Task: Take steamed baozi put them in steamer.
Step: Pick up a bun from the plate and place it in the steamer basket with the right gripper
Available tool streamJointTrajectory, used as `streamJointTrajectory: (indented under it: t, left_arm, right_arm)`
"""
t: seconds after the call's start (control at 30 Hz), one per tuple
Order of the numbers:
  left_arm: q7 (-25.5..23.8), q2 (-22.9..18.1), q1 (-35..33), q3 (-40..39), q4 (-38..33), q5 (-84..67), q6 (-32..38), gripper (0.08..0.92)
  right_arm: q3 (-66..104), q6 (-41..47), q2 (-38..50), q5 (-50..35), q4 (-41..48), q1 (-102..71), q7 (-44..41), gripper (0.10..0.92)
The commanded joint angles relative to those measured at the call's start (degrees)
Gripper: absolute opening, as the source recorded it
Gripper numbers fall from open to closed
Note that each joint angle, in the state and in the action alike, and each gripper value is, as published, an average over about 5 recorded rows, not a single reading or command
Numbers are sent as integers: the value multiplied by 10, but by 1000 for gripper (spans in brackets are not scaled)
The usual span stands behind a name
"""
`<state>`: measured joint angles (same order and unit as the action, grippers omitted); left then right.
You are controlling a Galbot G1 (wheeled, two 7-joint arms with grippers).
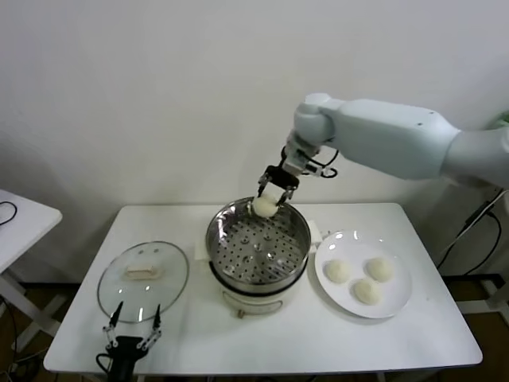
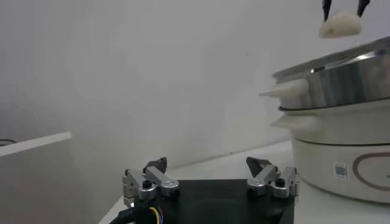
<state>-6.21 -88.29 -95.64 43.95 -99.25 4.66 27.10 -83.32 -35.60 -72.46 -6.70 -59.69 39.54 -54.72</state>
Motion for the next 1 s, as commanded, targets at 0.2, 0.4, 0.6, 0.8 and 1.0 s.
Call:
streamJointTrajectory:
  t: [0.2, 0.4, 0.6, 0.8, 1.0]
  left_arm:
    - [0, -2, 3, 0, 9, 5, 4, 823]
    - [1, -2, 5, 0, 15, 7, 7, 823]
    - [2, -2, 7, 0, 20, 9, 10, 823]
    - [2, -2, 9, 0, 22, 9, 12, 823]
    - [2, -2, 9, -1, 23, 14, 14, 823]
  right_arm:
    - [11, -101, -75, 67, 127, -86, 12, 560]
    - [17, -115, -82, 80, 155, -95, 9, 560]
    - [31, -131, -97, 100, 198, -109, 21, 560]
    - [39, -144, -108, 119, 228, -115, 35, 570]
    - [48, -144, -107, 95, 225, -108, 55, 706]
